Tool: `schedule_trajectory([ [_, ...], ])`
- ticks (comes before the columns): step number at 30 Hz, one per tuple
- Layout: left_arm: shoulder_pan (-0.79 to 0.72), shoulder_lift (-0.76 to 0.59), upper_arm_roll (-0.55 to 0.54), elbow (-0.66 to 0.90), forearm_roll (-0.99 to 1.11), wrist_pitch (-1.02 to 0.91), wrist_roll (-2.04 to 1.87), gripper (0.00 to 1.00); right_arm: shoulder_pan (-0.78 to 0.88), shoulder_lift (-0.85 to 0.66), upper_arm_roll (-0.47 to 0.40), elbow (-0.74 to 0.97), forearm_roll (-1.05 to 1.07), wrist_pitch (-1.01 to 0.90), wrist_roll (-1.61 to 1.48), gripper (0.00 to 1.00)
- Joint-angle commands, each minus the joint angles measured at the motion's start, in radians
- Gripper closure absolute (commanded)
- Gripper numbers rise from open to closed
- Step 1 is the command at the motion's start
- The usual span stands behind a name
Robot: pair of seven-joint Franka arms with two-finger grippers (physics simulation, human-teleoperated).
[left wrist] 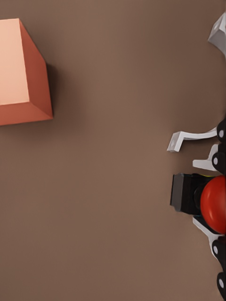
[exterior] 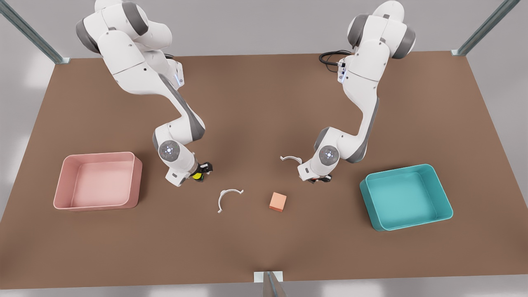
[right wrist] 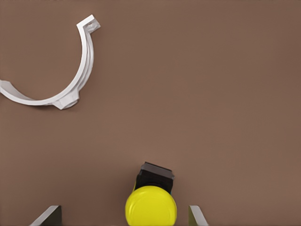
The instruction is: Place the red button in the blue storage box with the left arm, and place the yellow button in the pink storage box with the right arm
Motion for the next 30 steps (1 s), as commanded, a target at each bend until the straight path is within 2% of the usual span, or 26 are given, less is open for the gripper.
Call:
schedule_trajectory([
  [1,0.001,0.0,0.0,0.0,0.001,0.004,0.01,0.42,-0.002,0.003,0.001,0.0,0.001,0.061,0.046,0.0],
  [6,0.021,-0.026,0.0,0.008,0.001,-0.048,0.008,0.47,-0.028,0.014,-0.001,-0.023,0.001,0.089,0.036,0.0],
  [9,0.061,-0.168,0.0,0.011,0.001,-0.246,0.039,0.47,-0.025,0.012,0.005,-0.04,0.001,0.113,0.043,0.0],
  [13,0.268,-0.319,0.002,0.011,0.024,-0.462,0.444,0.47,-0.035,0.038,0.005,-0.051,0.001,0.138,0.036,0.0],
  [16,0.411,-0.27,0.002,0.082,0.079,-0.459,0.714,0.47,-0.035,0.067,0.005,-0.054,0.0,0.156,0.037,0.0],
  [19,0.498,-0.089,0.002,0.224,0.082,-0.456,0.803,0.47,-0.034,0.086,0.005,-0.062,0.0,0.173,0.039,0.0],
  [20,0.506,-0.055,0.002,0.238,0.084,-0.455,0.804,0.43,-0.034,0.092,0.005,-0.065,0.0,0.19,0.039,0.0],
  [21,0.515,-0.03,0.002,0.243,0.084,-0.43,0.803,0.0,-0.034,0.098,0.005,-0.083,0.0,0.219,0.039,0.0],
  [22,0.514,-0.027,0.002,0.25,0.084,-0.427,0.8,0.0,-0.035,0.095,0.005,-0.085,0.0,0.214,0.039,0.02],
  [24,0.512,-0.027,0.002,0.267,0.081,-0.435,0.748,0.0,-0.034,0.093,0.005,-0.088,0.0,0.214,0.04,0.13],
  [26,0.495,-0.046,0.002,0.278,0.079,-0.524,0.499,0.0,-0.035,0.092,0.005,-0.088,0.0,0.214,0.039,0.22],
  [28,0.48,-0.191,-0.014,0.278,0.065,-0.565,0.284,0.0,-0.035,0.089,0.005,-0.086,0.0,0.213,0.043,0.29],
  [29,0.458,-0.253,-0.015,0.28,0.064,-0.573,0.197,0.0,-0.035,0.087,0.005,-0.086,0.0,0.213,0.042,0.37],
  [30,0.446,-0.316,-0.018,0.28,0.064,-0.576,0.154,0.0,-0.035,0.087,0.005,-0.088,0.0,0.211,0.043,0.39],
])
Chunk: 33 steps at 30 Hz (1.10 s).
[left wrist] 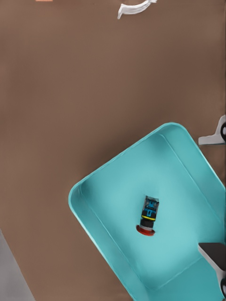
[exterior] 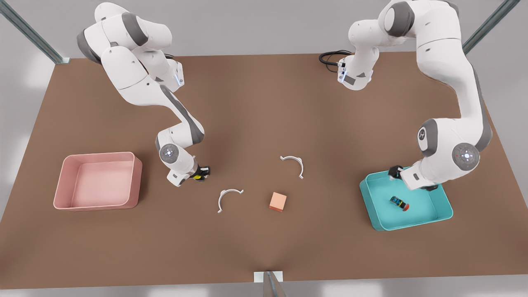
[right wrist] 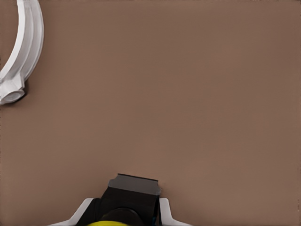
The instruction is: Place the red button in the blue storage box with the left arm, and place the yellow button in the pink storage box with the right arm
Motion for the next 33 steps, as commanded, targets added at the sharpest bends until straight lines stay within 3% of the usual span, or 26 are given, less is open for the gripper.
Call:
schedule_trajectory([
  [1,-0.012,-0.111,-0.007,0.0,-0.025,-0.073,-0.306,0.0,0.002,-0.002,0.0,0.001,0.001,0.01,0.004,0.42],
  [3,-0.018,-0.183,-0.007,0.0,-0.037,-0.101,-0.368,0.0,0.0,-0.002,0.0,0.001,0.001,0.01,0.003,0.43],
  [6,-0.018,-0.186,-0.012,0.024,-0.029,-0.139,-0.368,0.0,0.0,-0.026,0.0,0.001,0.001,-0.021,0.001,0.43],
  [12,-0.018,-0.186,-0.013,0.026,-0.034,-0.162,-0.362,0.0,-0.104,-0.23,0.0,0.002,-0.005,-0.177,-0.085,0.43],
  [14,-0.018,-0.188,-0.013,0.043,-0.035,-0.192,-0.362,0.0,-0.107,-0.241,0.002,0.002,-0.005,-0.205,-0.086,0.58],
  [18,-0.019,-0.189,-0.015,0.043,-0.037,-0.192,-0.363,0.0,-0.179,-0.281,0.0,0.005,-0.007,-0.253,-0.169,0.58],
  [24,-0.019,-0.189,-0.016,0.043,-0.037,-0.204,-0.36,0.0,-0.394,-0.292,0.0,0.033,-0.007,-0.329,-0.522,0.58],
  [30,-0.019,-0.189,-0.016,0.043,-0.038,-0.207,-0.363,0.0,-0.587,-0.287,-0.014,0.151,0.015,-0.627,-0.867,0.58],
  [33,-0.021,-0.189,-0.018,0.043,-0.038,-0.207,-0.362,0.0,-0.663,-0.195,-0.017,0.159,-0.063,-0.627,-0.92,0.58],
])
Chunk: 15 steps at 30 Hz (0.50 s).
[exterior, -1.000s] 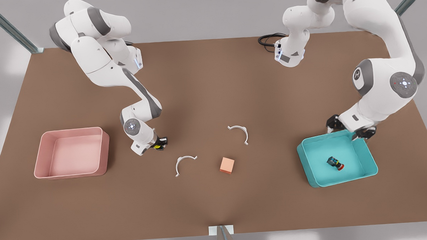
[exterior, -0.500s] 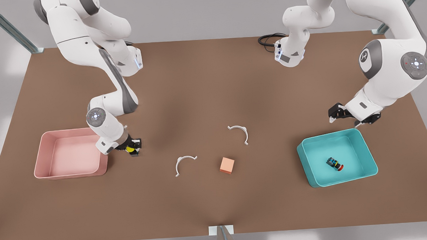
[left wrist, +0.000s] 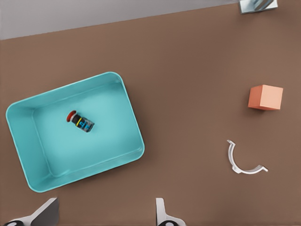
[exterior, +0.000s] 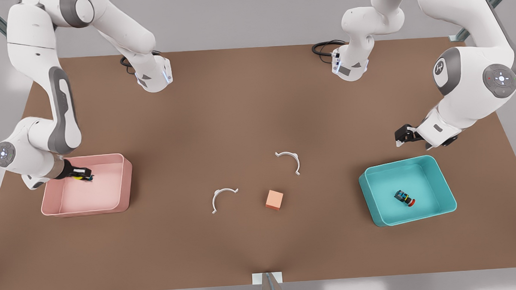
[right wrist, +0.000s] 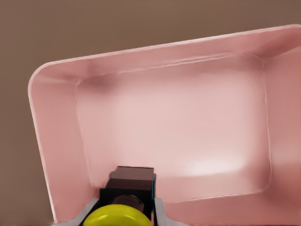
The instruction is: Place the red button in the blue storage box with the left arm, and place the yellow button in the pink storage box with the right arm
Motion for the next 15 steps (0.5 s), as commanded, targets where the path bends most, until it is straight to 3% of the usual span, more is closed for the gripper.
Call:
schedule_trajectory([
  [1,-0.006,-0.001,0.0,0.0,0.0,-0.005,-0.058,0.0,-0.044,0.062,-0.001,0.007,-0.052,-0.087,-0.515,0.57],
  [3,-0.006,-0.001,0.0,0.0,0.002,-0.005,-0.06,0.0,-0.068,0.125,-0.001,0.046,-0.073,-0.087,-0.518,0.54],
  [4,-0.005,-0.001,0.0,0.0,0.002,-0.005,-0.041,0.0,-0.071,0.131,-0.001,0.047,-0.073,-0.087,-0.52,0.37],
  [5,-0.005,-0.001,0.002,0.0,0.002,-0.005,-0.037,0.0,-0.07,0.131,0.002,0.059,-0.067,-0.087,-0.508,0.02],
  [8,-0.005,-0.001,0.0,0.004,0.002,-0.025,-0.041,0.0,-0.059,0.111,0.033,0.082,-0.067,-0.104,-0.462,0.0],
  [9,-0.005,-0.003,-0.001,0.004,0.002,-0.025,-0.038,0.0,-0.059,0.045,0.093,0.084,-0.066,-0.203,-0.327,0.0],
  [11,-0.006,-0.001,-0.001,0.024,0.0,-0.026,-0.038,0.0,-0.058,-0.007,0.244,0.304,-0.064,-0.501,-0.123,0.0],
  [13,-0.011,0.0,-0.017,0.025,0.01,-0.043,-0.04,0.0,-0.05,-0.007,0.321,0.513,-0.055,-0.532,-0.067,0.0],
  [15,-0.017,0.002,-0.017,0.037,0.01,-0.058,-0.04,0.0,-0.016,-0.008,0.369,0.598,-0.059,-0.546,0.015,0.0],
])
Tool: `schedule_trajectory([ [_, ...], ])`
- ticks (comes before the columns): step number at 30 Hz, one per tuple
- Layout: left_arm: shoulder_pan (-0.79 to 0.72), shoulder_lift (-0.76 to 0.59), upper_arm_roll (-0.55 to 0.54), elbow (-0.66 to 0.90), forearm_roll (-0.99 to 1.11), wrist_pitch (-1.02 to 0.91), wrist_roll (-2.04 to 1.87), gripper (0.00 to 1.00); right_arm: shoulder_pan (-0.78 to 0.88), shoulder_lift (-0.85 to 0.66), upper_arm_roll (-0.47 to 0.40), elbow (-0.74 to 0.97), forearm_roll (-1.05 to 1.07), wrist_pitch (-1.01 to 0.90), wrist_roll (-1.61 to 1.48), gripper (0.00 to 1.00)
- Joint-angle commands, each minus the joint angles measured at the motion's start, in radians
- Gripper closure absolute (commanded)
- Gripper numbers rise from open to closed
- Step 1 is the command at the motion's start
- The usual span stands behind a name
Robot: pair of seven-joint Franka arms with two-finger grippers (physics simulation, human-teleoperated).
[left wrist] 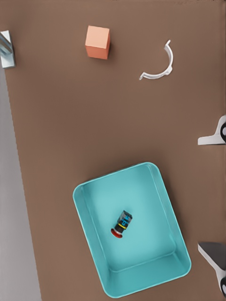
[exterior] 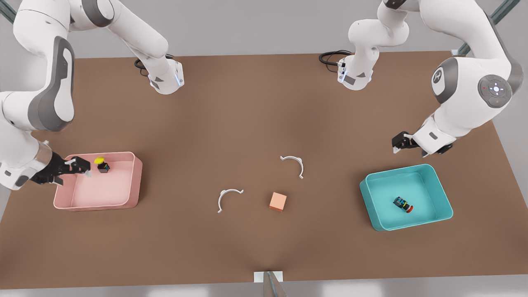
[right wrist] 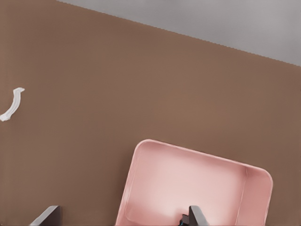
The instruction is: Place the red button in the blue storage box with the left arm, and place the yellow button in the pink storage box with the right arm
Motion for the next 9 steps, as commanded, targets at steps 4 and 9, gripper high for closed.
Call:
schedule_trajectory([
  [4,0.001,0.015,0.001,0.054,0.007,-0.044,-0.021,0.0,0.428,-0.195,-0.412,-0.041,0.107,-0.17,0.226,0.0],
  [9,0.001,0.015,0.001,0.054,0.007,-0.047,-0.021,0.0,0.938,-0.316,-0.938,-0.164,0.1,-0.161,0.349,0.0],
])
